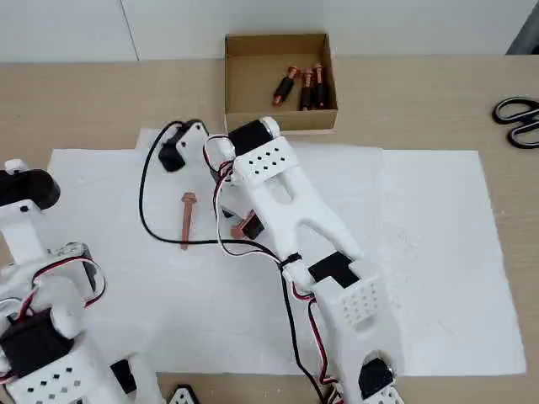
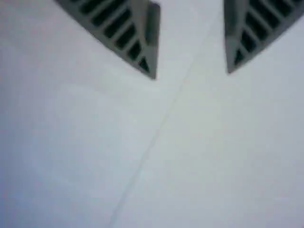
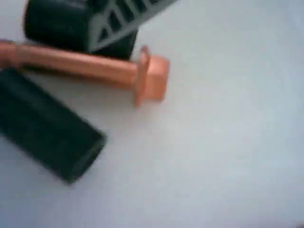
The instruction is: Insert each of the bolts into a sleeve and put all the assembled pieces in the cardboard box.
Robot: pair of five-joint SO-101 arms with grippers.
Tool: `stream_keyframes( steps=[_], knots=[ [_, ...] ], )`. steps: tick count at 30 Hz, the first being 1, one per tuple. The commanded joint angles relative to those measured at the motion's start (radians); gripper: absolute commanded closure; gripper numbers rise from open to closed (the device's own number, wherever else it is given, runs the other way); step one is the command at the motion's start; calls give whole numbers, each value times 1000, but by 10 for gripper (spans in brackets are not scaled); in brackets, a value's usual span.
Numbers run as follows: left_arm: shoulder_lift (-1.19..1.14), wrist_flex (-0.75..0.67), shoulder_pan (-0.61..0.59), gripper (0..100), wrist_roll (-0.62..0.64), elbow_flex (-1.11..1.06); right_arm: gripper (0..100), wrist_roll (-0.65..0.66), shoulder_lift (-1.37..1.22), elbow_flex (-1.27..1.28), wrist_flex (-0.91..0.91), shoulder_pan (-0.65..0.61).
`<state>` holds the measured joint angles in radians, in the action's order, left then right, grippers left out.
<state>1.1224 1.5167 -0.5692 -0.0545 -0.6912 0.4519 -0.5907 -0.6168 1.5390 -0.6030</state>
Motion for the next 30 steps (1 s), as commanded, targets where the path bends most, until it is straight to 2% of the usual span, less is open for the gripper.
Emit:
stream_keyframes(
  steps=[1, 6, 13, 19, 22, 28, 30],
  knots=[
    [12, -2, 2, 913, 3, 8, 854, -218, 7, -9, -64, -1],
    [12, -2, 0, 913, 3, 8, 854, -526, 13, -11, -88, -18],
    [12, -2, 3, 913, 3, 8, 852, -838, 15, -11, -62, -50],
    [12, -2, 3, 913, 3, 8, 854, -887, 45, -11, -51, -51],
    [12, -2, 5, 913, 3, 8, 854, -951, 93, -11, -41, -48],
    [12, 0, 5, 913, 3, 8, 852, -951, 139, -11, -79, -24],
    [12, 0, 3, 913, 3, 8, 852, -916, 142, -11, -87, -19]
  ],
)
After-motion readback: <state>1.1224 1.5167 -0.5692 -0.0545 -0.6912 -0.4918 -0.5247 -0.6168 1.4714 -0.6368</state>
